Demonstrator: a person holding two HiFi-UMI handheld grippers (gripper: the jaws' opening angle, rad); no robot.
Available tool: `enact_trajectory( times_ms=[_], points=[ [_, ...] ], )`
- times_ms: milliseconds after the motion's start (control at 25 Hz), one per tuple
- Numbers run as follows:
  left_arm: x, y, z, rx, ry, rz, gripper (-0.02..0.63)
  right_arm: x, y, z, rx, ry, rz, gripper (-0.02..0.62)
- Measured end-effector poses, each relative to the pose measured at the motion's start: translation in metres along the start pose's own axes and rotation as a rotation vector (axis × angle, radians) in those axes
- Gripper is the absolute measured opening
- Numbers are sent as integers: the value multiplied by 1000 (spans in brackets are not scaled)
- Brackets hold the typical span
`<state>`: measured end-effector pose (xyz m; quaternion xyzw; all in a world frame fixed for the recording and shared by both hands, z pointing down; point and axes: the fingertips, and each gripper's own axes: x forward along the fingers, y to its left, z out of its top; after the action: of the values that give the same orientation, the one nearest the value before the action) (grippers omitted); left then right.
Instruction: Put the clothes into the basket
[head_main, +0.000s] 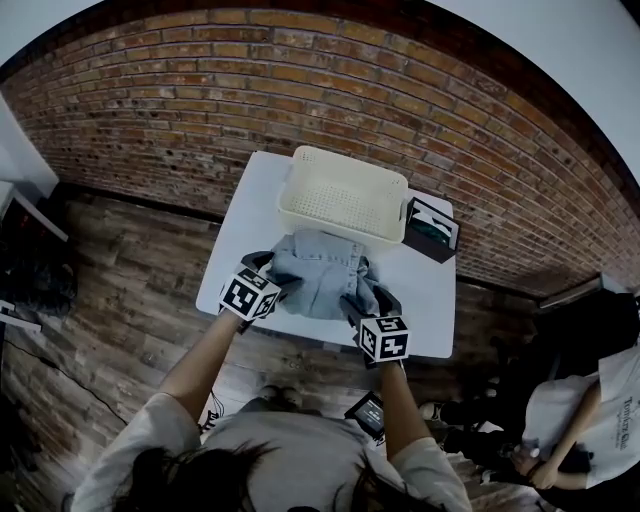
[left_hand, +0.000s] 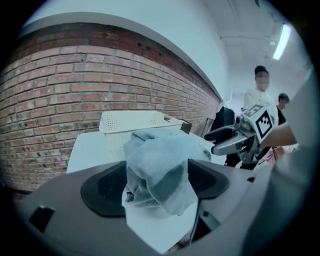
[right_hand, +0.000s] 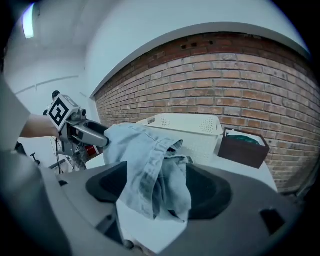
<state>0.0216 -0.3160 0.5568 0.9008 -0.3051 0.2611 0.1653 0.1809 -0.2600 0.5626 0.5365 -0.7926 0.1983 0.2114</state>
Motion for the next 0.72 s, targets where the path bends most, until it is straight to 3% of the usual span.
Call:
enact_trajectory(
  times_ms=[280, 440, 720],
  points=[
    [18, 7, -9, -51, 57, -20, 403, 20, -14, -10, 3, 118, 38, 365],
    [27, 8, -20, -90, 78, -62, 410, 34, -14, -25, 39, 203, 94, 367],
    [56, 5, -34, -153, 161, -160, 491, 65, -28, -60, 114, 391, 149, 431]
  ],
)
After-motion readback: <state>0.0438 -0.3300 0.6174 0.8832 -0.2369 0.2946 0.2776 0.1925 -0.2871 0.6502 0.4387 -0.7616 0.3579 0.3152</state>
